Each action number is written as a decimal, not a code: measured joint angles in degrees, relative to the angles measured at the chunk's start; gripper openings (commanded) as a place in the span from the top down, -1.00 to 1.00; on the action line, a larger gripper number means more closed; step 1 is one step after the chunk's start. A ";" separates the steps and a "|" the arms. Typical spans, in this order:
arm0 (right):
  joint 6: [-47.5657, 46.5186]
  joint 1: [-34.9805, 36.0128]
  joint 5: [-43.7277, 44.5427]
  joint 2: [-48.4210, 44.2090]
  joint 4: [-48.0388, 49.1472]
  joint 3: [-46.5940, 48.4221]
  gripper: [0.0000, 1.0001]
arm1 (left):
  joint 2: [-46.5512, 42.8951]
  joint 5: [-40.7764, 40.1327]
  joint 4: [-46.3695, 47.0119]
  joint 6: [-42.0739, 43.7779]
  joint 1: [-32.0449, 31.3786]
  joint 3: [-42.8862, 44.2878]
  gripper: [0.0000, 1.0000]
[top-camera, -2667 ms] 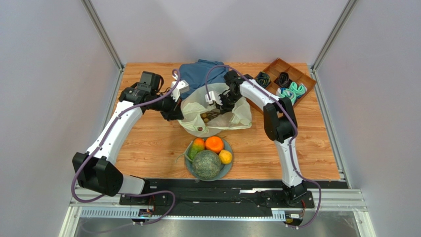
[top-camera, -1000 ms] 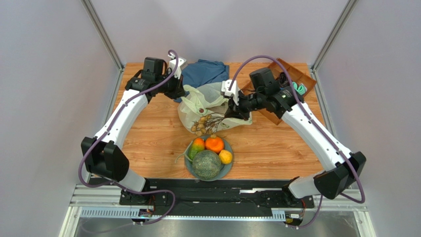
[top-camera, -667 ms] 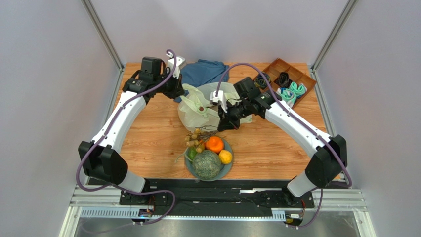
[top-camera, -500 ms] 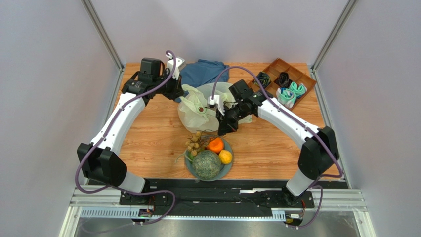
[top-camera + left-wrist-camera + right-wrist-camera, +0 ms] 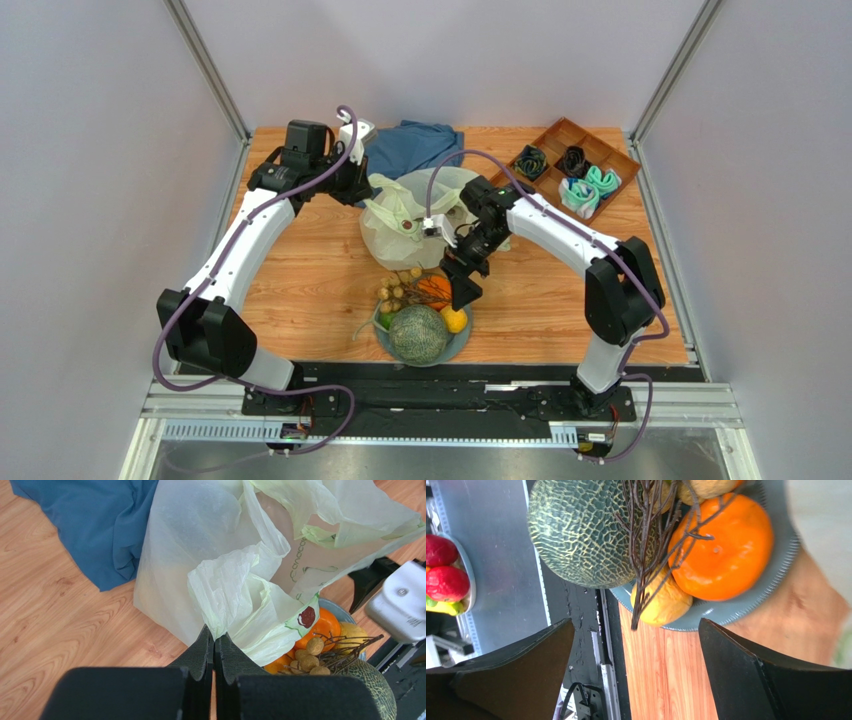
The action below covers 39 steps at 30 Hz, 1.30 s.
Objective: Take the fake fruits out of the plastic bag
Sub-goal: Place the fake fruit on the plate, then adjust the plastic bag at the center of the board.
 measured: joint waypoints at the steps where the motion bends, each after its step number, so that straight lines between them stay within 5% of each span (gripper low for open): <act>1: -0.02 -0.59 -0.07 -0.76 -0.50 0.26 -1.00 | 0.00 0.09 -0.07 0.00 0.00 0.00 1.00; 6: 2.84 -5.20 1.07 -7.63 0.70 8.07 -1.00 | -0.46 0.74 -1.40 0.31 0.00 -0.02 1.00; 12: 14.19 -11.54 12.85 -21.62 25.11 1.55 -0.92 | -5.29 3.30 -2.75 2.03 0.00 -3.02 1.00; 18: 10.54 -11.08 20.39 -5.14 29.79 9.51 -1.00 | -8.98 6.51 -4.57 3.91 -0.02 -4.00 1.00; 24: 6.99 -8.76 33.57 5.53 29.40 7.72 -0.98 | -10.58 7.91 -6.03 5.05 -0.02 -4.59 1.00; 25: 6.12 -7.89 37.03 5.86 29.99 7.19 -0.82 | -10.67 7.91 -6.25 5.14 -0.02 -4.61 1.00; 27: 4.63 -6.23 43.41 6.60 32.02 6.73 0.92 | -10.80 7.89 -6.29 5.38 0.00 -4.70 1.00; 35: 3.23 -5.99 54.47 18.75 32.59 21.14 1.00 | -9.29 2.69 -6.34 7.37 -0.02 -2.19 1.00; 39: 5.29 -8.52 52.30 22.43 32.06 35.69 1.00 | -2.32 -2.73 -5.35 8.92 0.00 9.31 1.00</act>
